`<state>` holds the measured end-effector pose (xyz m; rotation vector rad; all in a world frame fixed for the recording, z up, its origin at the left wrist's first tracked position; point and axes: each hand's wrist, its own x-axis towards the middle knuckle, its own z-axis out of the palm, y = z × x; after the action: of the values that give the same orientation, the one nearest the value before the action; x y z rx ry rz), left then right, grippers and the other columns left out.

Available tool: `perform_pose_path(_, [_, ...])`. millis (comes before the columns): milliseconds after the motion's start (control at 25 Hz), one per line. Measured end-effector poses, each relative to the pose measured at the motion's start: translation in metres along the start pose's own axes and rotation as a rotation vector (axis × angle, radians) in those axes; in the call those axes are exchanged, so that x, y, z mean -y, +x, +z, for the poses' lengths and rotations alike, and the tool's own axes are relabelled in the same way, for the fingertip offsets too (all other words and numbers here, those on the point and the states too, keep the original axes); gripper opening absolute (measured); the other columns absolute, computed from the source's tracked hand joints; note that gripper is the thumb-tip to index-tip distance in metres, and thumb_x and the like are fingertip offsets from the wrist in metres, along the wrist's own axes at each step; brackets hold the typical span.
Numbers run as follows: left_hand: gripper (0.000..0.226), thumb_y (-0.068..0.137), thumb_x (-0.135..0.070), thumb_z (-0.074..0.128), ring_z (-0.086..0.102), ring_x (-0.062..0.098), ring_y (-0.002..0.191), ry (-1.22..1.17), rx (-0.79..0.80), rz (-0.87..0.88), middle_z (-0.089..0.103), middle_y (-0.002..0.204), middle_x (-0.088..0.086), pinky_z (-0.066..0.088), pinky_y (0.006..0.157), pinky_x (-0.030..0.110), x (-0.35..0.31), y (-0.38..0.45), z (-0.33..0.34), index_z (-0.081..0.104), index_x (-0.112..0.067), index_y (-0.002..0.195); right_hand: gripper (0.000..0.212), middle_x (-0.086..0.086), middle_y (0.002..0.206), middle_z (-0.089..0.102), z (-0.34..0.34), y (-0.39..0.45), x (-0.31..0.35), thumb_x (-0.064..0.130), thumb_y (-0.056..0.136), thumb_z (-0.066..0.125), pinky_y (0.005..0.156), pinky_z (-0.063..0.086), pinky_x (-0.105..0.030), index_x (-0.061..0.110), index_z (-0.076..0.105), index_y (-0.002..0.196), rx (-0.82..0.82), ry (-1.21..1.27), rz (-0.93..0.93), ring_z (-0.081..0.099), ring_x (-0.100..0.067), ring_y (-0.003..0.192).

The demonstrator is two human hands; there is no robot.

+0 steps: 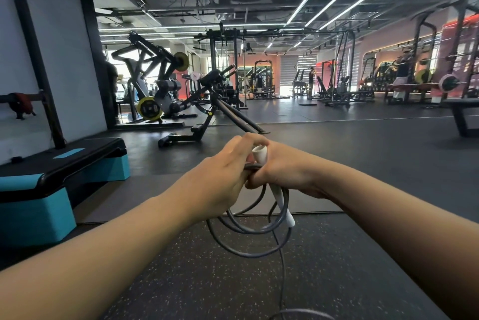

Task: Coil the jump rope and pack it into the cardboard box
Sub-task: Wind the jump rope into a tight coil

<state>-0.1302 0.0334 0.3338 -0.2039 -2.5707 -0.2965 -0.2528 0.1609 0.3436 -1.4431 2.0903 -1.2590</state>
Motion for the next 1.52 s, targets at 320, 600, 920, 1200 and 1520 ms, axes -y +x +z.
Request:
perform_pose_path(320, [0.032, 0.104, -0.021, 0.042, 0.061, 0.022, 0.090, -0.109, -0.046, -0.118, 0.050, 0.112, -0.012, 0.052, 0.081, 0.047, 0.008, -0.015, 0.009, 0.026, -0.038, 0.127, 0.023, -0.012, 0.085, 0.067, 0.003, -0.014, -0.009, 0.009, 0.090, 0.073, 0.072, 0.053, -0.040, 0.007, 0.068, 0.112, 0.090, 0.066, 0.024, 0.066, -0.024, 0.069])
perform_pose_path(600, [0.058, 0.088, -0.009, 0.060, 0.056, 0.025, 0.097, 0.275, -0.078, -0.110, 0.044, 0.123, -0.002, 0.054, 0.075, 0.044, 0.000, -0.015, 0.006, 0.027, -0.033, 0.129, 0.023, -0.006, 0.074, 0.059, 0.020, -0.008, 0.000, 0.029, 0.104, 0.052, 0.063, 0.049, -0.036, 0.011, 0.054, 0.089, 0.048, -0.572, -0.069, 0.057, -0.023, 0.067])
perform_pose_path(920, [0.013, 0.096, -0.010, 0.049, 0.057, 0.022, 0.095, 0.554, 0.050, -0.186, 0.049, 0.090, -0.003, 0.037, 0.063, 0.030, -0.005, 0.000, 0.003, 0.044, -0.022, 0.100, 0.019, -0.006, 0.096, 0.059, 0.011, -0.007, 0.026, 0.041, 0.088, 0.063, 0.079, 0.057, -0.045, 0.026, 0.056, 0.079, 0.056, -0.859, -0.081, 0.066, -0.032, 0.084])
perform_pose_path(1200, [0.020, 0.089, -0.017, 0.060, 0.061, 0.017, 0.072, 0.267, 0.129, -0.302, 0.069, 0.075, -0.004, 0.048, 0.063, 0.031, 0.003, -0.008, -0.024, 0.065, -0.025, 0.072, 0.028, -0.005, 0.089, 0.068, -0.018, -0.019, 0.021, 0.046, 0.091, 0.071, 0.080, 0.053, -0.033, 0.019, 0.067, 0.096, 0.262, -0.184, 0.146, 0.068, -0.020, 0.079])
perform_pose_path(1520, [0.031, 0.087, -0.006, 0.059, 0.061, 0.010, 0.059, 0.044, 0.176, -0.524, 0.068, 0.060, -0.009, 0.050, 0.054, 0.021, 0.024, -0.017, -0.031, 0.067, -0.024, 0.063, 0.085, -0.022, 0.111, 0.068, -0.004, -0.028, -0.025, 0.077, 0.093, 0.039, 0.063, 0.048, -0.039, 0.008, 0.063, 0.135, 0.163, 0.739, 0.291, 0.054, -0.028, 0.064])
